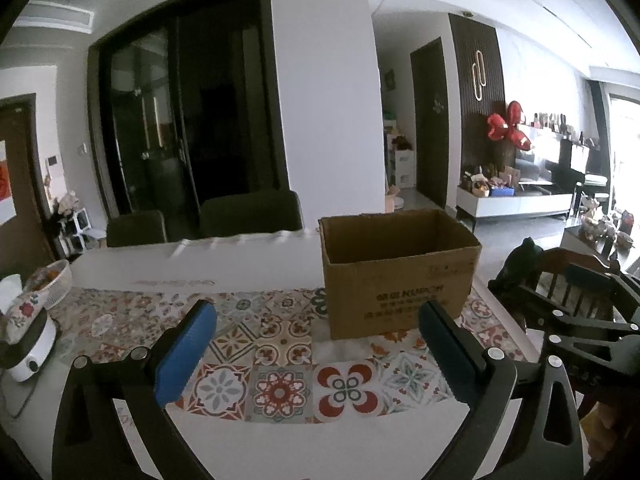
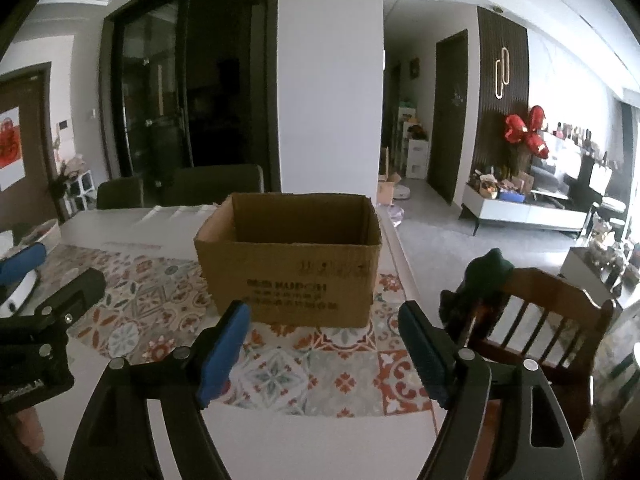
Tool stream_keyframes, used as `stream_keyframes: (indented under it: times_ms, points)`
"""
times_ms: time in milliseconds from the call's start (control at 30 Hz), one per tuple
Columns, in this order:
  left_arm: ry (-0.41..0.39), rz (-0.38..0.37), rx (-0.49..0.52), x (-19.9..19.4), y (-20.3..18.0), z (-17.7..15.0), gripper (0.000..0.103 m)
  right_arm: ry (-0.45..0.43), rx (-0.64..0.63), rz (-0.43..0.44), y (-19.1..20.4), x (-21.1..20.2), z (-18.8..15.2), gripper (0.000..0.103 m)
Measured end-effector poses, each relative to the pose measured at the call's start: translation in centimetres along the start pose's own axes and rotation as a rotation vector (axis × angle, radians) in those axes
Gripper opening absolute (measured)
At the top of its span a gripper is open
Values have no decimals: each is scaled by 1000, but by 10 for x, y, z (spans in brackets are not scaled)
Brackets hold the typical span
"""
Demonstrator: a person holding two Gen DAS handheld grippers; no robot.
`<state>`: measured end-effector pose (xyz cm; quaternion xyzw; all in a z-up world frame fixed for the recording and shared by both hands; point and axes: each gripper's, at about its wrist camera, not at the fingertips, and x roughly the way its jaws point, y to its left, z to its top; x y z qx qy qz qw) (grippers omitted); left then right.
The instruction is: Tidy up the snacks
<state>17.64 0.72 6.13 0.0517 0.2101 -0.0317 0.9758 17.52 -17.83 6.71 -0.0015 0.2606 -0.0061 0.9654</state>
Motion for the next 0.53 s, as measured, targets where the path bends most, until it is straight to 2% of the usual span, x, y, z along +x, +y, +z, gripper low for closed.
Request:
stream_keyframes:
  times_ms: [133,533]
  points:
    - [-15,7,8,-14,-2,-4,103,-14,13,-7,-1,-15,-5,82]
    - [-29,-13,-3,-37,0,-8,103,-34,25,-3,-2,-41,-14,82]
